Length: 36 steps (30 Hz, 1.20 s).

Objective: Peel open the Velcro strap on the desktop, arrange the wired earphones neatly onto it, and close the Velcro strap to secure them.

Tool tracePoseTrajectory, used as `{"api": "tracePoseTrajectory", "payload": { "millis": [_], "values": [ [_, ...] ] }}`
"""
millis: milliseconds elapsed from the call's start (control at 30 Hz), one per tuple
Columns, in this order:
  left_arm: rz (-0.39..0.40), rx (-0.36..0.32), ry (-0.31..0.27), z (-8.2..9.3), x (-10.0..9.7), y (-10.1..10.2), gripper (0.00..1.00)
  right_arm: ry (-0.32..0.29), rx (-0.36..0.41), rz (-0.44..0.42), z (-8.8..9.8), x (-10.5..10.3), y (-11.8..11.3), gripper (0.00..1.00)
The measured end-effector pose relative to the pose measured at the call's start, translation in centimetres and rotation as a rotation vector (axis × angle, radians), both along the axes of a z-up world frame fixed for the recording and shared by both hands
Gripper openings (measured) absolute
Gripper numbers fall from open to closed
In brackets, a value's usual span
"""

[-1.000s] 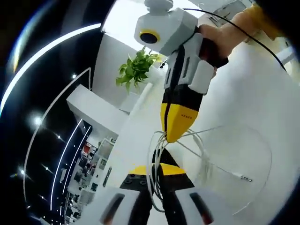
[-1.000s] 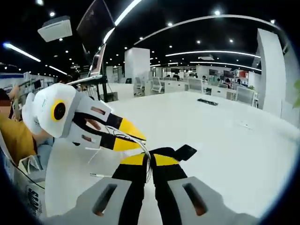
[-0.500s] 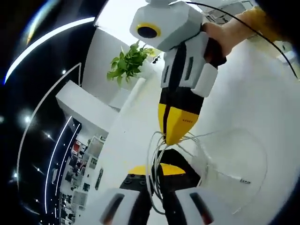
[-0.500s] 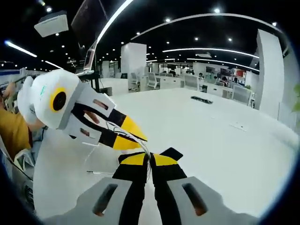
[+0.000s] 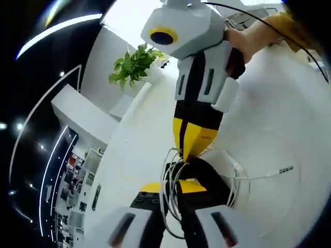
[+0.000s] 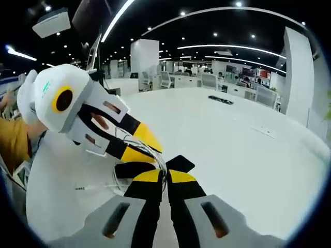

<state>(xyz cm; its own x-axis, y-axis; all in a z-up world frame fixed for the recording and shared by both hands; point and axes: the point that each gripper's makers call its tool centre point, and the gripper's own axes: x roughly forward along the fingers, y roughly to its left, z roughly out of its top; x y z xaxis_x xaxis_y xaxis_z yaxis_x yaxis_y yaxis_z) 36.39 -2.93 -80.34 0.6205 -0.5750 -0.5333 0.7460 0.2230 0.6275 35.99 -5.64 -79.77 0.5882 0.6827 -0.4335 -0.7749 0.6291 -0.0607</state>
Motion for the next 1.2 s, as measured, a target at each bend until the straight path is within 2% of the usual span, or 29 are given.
{"api": "tracePoseTrajectory", "payload": {
  "millis": [167, 400, 533, 633, 800, 1000, 1067, 1200],
  "values": [
    [0.0, -0.05, 0.039, 0.0, 0.2, 0.2, 0.14, 0.025, -0.004, 0.007, -0.5, 0.1, -0.1, 0.06],
    [0.011, -0.117, 0.064, 0.5, 0.3, 0.6, 0.16, 0.04, -0.008, 0.026, -1.0, -0.1, -0.6, 0.06],
    [0.02, -0.171, 0.067, 0.8, 0.4, 1.0, 0.16, 0.05, -0.008, 0.044, -1.1, -0.4, -0.6, 0.06],
    [0.019, -0.255, 0.064, 1.3, 0.4, 1.1, 0.16, 0.084, 0.006, 0.067, -1.1, -0.9, -0.5, 0.06],
    [0.003, -0.297, 0.063, 1.1, 0.1, 1.3, 0.16, 0.115, 0.024, 0.082, -1.2, -1.7, -0.5, 0.06],
    [-0.009, -0.337, 0.048, 0.9, 0.0, 1.0, 0.11, 0.094, -0.007, 0.11, -1.2, -2.6, -0.5, 0.08],
    [-0.009, -0.337, 0.051, 0.7, -0.2, 0.9, 0.07, 0.076, 0.014, 0.112, -0.8, -2.5, -0.6, 0.1],
    [-0.016, -0.314, 0.047, 0.0, -0.4, 0.8, 0.07, 0.037, 0.022, 0.133, -0.6, -2.8, -0.4, 0.16]
  ]
}}
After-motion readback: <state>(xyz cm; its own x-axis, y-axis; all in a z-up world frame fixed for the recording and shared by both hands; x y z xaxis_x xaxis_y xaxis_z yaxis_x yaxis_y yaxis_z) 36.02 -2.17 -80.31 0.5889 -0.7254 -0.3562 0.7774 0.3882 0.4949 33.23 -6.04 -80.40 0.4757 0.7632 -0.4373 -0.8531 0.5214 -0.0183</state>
